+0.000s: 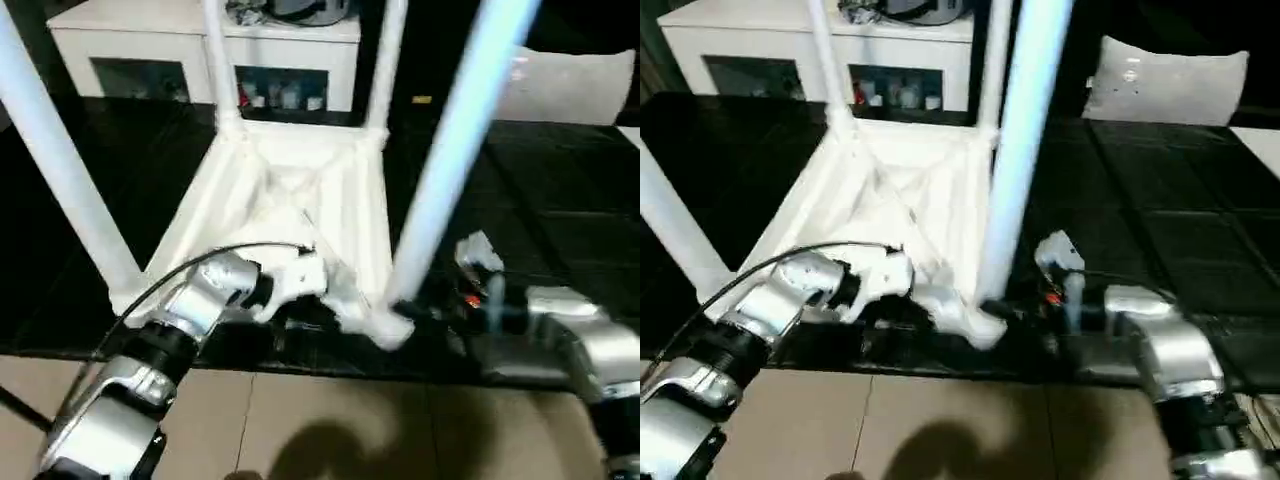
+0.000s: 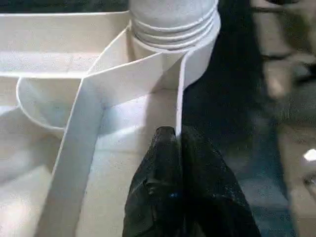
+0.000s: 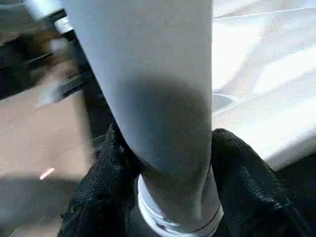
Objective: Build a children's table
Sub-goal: Rotate leg to tighten
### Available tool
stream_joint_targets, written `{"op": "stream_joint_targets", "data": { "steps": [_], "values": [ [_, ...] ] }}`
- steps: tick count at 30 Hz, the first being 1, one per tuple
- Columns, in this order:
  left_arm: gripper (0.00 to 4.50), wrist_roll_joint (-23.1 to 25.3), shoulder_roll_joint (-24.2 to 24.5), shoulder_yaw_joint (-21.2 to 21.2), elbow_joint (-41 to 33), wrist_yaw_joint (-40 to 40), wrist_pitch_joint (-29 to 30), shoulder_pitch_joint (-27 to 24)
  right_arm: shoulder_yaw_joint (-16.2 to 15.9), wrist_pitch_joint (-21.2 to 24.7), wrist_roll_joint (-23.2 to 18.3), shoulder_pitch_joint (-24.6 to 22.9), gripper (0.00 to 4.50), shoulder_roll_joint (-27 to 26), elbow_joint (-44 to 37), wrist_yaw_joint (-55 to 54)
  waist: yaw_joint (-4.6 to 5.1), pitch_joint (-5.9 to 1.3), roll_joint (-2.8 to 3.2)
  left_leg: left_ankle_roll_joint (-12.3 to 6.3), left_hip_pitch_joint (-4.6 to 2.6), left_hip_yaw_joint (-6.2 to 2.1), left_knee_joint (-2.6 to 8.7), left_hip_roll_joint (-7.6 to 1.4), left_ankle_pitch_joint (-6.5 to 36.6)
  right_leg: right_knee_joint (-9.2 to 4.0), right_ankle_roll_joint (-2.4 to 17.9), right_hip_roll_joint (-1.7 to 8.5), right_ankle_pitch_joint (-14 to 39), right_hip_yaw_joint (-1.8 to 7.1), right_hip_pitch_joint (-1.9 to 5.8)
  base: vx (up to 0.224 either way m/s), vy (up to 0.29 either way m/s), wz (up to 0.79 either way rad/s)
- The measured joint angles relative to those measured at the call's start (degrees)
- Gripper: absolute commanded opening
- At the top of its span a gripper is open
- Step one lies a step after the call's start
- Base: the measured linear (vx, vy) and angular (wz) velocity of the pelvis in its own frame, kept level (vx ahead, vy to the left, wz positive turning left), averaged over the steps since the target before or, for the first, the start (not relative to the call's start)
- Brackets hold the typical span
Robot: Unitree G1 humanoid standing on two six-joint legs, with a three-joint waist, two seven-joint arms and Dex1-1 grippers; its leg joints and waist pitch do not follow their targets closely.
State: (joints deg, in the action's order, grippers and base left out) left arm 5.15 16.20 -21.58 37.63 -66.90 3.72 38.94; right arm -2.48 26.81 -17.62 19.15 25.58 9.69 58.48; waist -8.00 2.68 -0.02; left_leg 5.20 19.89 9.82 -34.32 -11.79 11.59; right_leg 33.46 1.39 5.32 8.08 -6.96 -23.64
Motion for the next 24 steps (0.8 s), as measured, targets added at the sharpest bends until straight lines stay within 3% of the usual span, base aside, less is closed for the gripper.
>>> {"op": "stream_joint_targets", "data": {
  "steps": [5, 7, 8, 10, 13, 19, 24],
  "values": [
    [0.00, 0.3, -6.1, 2.7, 1.4, 11.4, 7.6, 0.9, 3.4, 5.7, 3.9, 3.4, 1.93, -7.3, 0.7, -17.7, 3.08, 0.00, 0.01, 0.02, 0.07, -0.01, -0.14, 0.00, 0.0, -0.27, 0.0, -0.03, 0.0, -0.04, 0.00, 0.000, 0.000, 0.00],
    [0.00, 0.2, -8.4, 3.5, 2.0, 15.1, 9.6, 1.2, 4.4, 6.8, 5.1, 4.3, 1.93, -9.2, 0.9, -22.9, 3.40, 0.00, 0.00, 0.01, 0.08, -0.03, -0.12, -0.01, 0.0, -0.34, 0.0, -0.04, 0.0, -0.07, 0.01, 0.000, 0.000, 0.00],
    [0.00, 0.3, -9.6, 4.0, 2.4, 17.6, 10.4, 1.4, 4.9, 6.8, 6.1, 5.0, 2.27, -10.8, 1.3, -25.9, 3.56, 0.00, 0.00, 0.01, 0.09, -0.04, -0.13, -0.01, 0.0, -0.31, 0.0, -0.05, 0.0, -0.07, -0.01, 0.000, 0.000, 0.00],
    [0.00, 0.7, -12.6, 5.2, 4.0, 22.9, 11.8, 2.3, 6.3, 4.6, 7.3, 5.8, 2.60, -14.2, 3.0, -32.3, 3.54, 0.00, 0.00, 0.00, 0.13, -0.05, -0.06, -0.01, 0.0, -0.32, 0.0, -0.05, 0.0, -0.08, -0.03, 0.000, 0.000, 0.00],
    [0.00, 1.2, -14.0, 5.5, 3.8, 25.3, 12.6, 2.5, 6.9, 3.2, 7.4, 5.8, 2.71, -16.2, 3.1, -36.1, 3.38, -0.04, 0.06, -0.07, 0.12, -0.04, 0.12, 0.00, 0.1, -0.31, 0.0, -0.04, -0.1, -0.07, -0.03, 0.000, 0.000, 0.00],
    [0.00, 1.3, -13.5, 5.1, 3.4, 24.9, 12.1, 2.5, 6.7, 3.0, 7.4, 5.6, 3.27, -16.4, 2.5, -35.5, 3.12, -0.04, 0.07, -0.37, 0.12, 0.02, 0.36, 0.00, -0.1, -0.31, 0.0, -0.07, 0.0, -0.04, -0.15, 0.000, 0.000, 0.00],
    [0.00, 1.5, -11.6, 4.0, 3.4, 22.2, 9.5, 2.2, 6.2, 2.7, 6.0, 5.0, 3.84, -13.4, 2.4, -30.7, 3.04, -0.02, 0.08, -0.32, 0.11, 0.02, 0.36, 0.00, -0.1, -0.31, 0.0, -0.06, -0.1, -0.04, -0.14, 0.000, 0.000, 0.00]
  ]
}}
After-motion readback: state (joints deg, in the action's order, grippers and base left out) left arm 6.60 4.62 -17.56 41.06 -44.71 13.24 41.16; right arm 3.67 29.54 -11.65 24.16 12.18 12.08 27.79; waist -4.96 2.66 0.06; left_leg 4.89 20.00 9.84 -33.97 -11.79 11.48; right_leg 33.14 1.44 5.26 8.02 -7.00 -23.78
